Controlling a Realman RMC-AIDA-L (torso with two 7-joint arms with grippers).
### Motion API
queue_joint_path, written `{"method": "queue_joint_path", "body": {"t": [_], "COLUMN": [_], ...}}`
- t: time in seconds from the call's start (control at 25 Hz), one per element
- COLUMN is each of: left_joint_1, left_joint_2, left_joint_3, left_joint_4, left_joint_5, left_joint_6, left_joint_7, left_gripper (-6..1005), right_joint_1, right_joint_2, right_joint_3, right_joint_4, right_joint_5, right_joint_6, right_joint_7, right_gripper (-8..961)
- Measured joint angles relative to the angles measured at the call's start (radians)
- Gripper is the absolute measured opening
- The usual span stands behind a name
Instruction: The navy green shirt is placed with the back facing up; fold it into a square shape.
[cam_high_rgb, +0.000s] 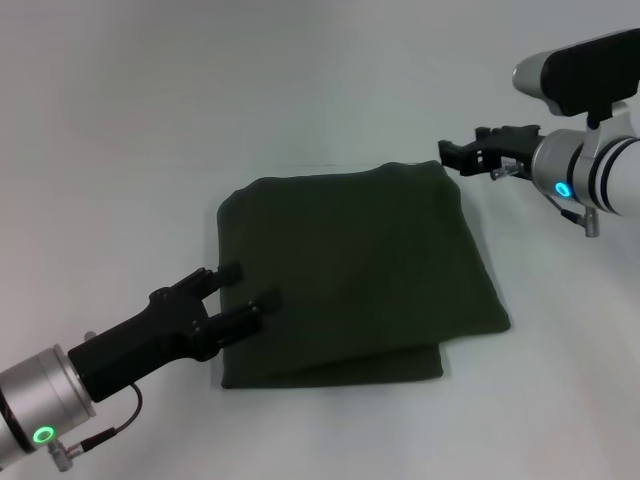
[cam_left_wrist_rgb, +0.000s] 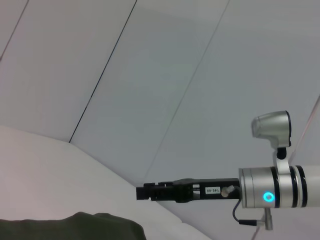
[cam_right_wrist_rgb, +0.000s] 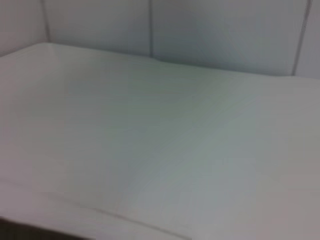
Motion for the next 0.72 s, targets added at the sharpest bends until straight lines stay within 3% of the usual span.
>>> {"method": "queue_joint_path", "body": {"t": [0.28,0.52,0.64,0.72], "left_joint_1": [0.0,0.0,-0.001,-0.001], "left_joint_2": [-0.001,-0.001,-0.001,0.0], "left_joint_3": [0.0,0.0,0.0,0.0], "left_joint_4": [0.0,0.0,0.0,0.0], "left_joint_5": [-0.001,-0.001,-0.002,-0.002], "left_joint_6": [-0.001,-0.001,-0.002,-0.002], "left_joint_7": [0.001,-0.004,-0.006,-0.007], "left_gripper": [875,875,875,874], "right_joint_1": [0.016,0.022,0.035,0.048], "right_joint_2": [0.016,0.018,0.017,0.016], "right_joint_3": [-0.063,-0.134,-0.138,-0.138], "right_joint_4": [0.027,0.039,0.07,0.097], "right_joint_5": [0.006,0.034,0.044,0.045], "right_joint_6": [-0.013,-0.014,-0.007,0.005], "right_joint_7": [-0.05,-0.05,-0.051,-0.054], "right_gripper": [544,366,126,101]}}
